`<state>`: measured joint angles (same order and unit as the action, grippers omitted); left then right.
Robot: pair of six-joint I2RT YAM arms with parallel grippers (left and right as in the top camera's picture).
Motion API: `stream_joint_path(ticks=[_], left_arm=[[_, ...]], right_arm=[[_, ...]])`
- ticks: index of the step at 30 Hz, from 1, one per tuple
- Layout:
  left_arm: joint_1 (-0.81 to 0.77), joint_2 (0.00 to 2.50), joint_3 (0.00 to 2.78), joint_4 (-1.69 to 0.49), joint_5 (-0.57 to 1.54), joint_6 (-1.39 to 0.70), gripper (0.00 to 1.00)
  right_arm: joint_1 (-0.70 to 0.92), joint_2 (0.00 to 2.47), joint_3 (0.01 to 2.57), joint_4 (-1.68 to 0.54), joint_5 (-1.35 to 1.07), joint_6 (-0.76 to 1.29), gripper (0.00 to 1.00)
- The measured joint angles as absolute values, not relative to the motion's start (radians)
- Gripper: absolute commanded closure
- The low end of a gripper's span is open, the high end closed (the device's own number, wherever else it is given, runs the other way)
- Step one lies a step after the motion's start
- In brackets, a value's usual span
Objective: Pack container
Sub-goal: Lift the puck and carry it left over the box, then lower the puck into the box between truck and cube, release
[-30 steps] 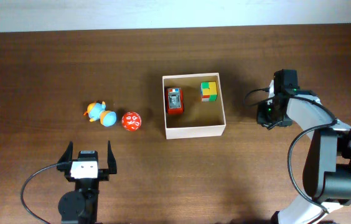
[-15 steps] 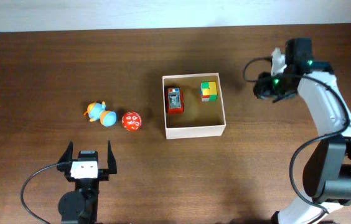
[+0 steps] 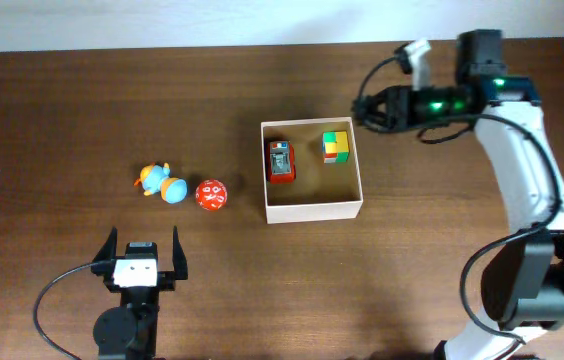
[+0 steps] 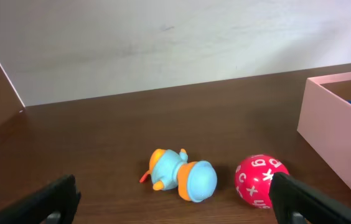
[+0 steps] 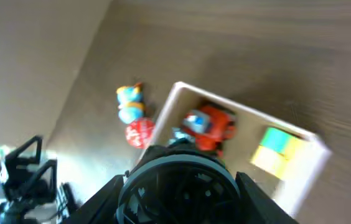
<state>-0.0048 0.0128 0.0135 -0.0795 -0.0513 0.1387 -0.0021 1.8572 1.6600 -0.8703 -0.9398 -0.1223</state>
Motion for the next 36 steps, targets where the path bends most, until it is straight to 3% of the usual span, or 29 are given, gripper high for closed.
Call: stream_joint_path(ticks=[14, 22, 36], left_arm=[[-0.005, 0.013, 0.014, -0.080, -0.051, 0.139, 0.01], [-0.005, 0.013, 0.014, -0.080, -0.051, 0.139, 0.01], [-0.005, 0.013, 0.014, -0.080, -0.051, 0.139, 0.01]], right_arm=[[0.376, 1.870, 1.660, -0.793, -0.499, -0.062, 0.55], [0.401, 1.964, 1.660, -0.786, -0.293, -0.002, 0.55], [0.401, 2.114, 1.660, -0.743, -0.190, 0.018, 0.55]])
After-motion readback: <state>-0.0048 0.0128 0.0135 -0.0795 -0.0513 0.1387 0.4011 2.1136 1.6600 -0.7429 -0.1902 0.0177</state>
